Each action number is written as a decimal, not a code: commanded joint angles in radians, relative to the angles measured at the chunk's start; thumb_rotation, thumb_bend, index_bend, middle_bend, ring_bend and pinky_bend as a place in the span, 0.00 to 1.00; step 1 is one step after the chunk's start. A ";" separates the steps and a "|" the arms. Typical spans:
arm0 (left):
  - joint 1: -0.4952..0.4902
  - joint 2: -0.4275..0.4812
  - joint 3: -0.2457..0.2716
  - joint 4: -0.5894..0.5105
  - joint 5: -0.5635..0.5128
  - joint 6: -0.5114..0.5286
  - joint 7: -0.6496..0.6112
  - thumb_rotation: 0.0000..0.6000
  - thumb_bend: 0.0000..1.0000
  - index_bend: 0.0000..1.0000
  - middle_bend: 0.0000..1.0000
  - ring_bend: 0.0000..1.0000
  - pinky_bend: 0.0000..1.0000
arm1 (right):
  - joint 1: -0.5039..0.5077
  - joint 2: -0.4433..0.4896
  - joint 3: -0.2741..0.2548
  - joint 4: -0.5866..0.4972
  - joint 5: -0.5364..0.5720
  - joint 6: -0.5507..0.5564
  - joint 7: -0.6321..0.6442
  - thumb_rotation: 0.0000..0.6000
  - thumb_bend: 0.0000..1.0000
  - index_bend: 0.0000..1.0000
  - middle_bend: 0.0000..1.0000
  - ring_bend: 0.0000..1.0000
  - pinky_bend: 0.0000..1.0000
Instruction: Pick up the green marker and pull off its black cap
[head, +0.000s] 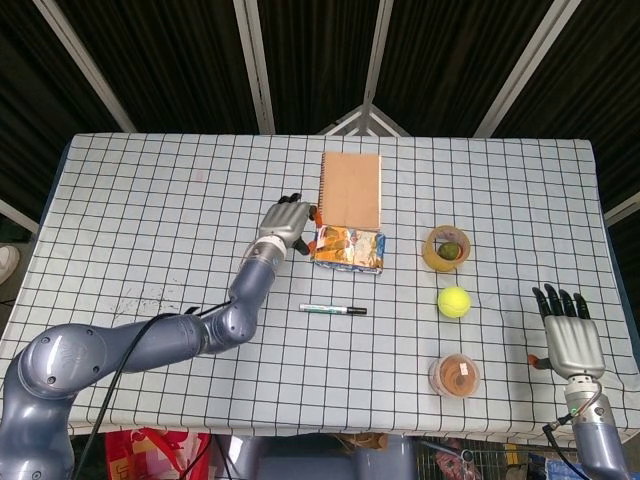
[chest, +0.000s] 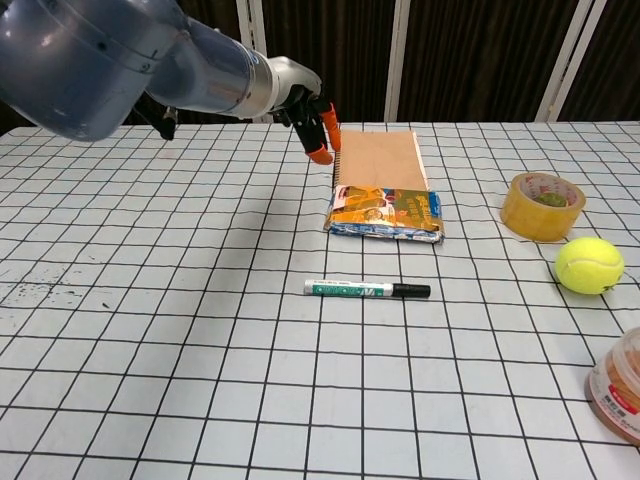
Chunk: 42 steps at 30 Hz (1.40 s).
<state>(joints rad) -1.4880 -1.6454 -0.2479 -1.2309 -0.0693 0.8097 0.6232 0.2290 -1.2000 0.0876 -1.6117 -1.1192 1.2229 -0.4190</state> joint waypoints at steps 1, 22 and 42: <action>-0.059 -0.005 -0.016 -0.112 -0.174 0.136 0.109 1.00 0.47 0.37 0.25 0.00 0.00 | -0.001 -0.002 -0.003 0.009 -0.002 -0.003 0.012 1.00 0.08 0.00 0.00 0.00 0.00; -0.040 -0.131 -0.007 -0.161 -0.082 0.207 0.277 1.00 0.46 0.38 0.25 0.00 0.00 | -0.019 -0.014 -0.016 0.076 -0.030 -0.004 0.098 1.00 0.08 0.00 0.00 0.00 0.00; 0.037 -0.167 0.005 -0.200 0.008 0.219 0.356 1.00 0.46 0.39 0.26 0.00 0.00 | -0.025 -0.013 -0.012 0.081 -0.036 -0.002 0.108 1.00 0.08 0.00 0.00 0.00 0.00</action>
<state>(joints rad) -1.4539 -1.8125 -0.2475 -1.4290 -0.0651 1.0239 0.9712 0.2039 -1.2127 0.0749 -1.5298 -1.1551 1.2209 -0.3101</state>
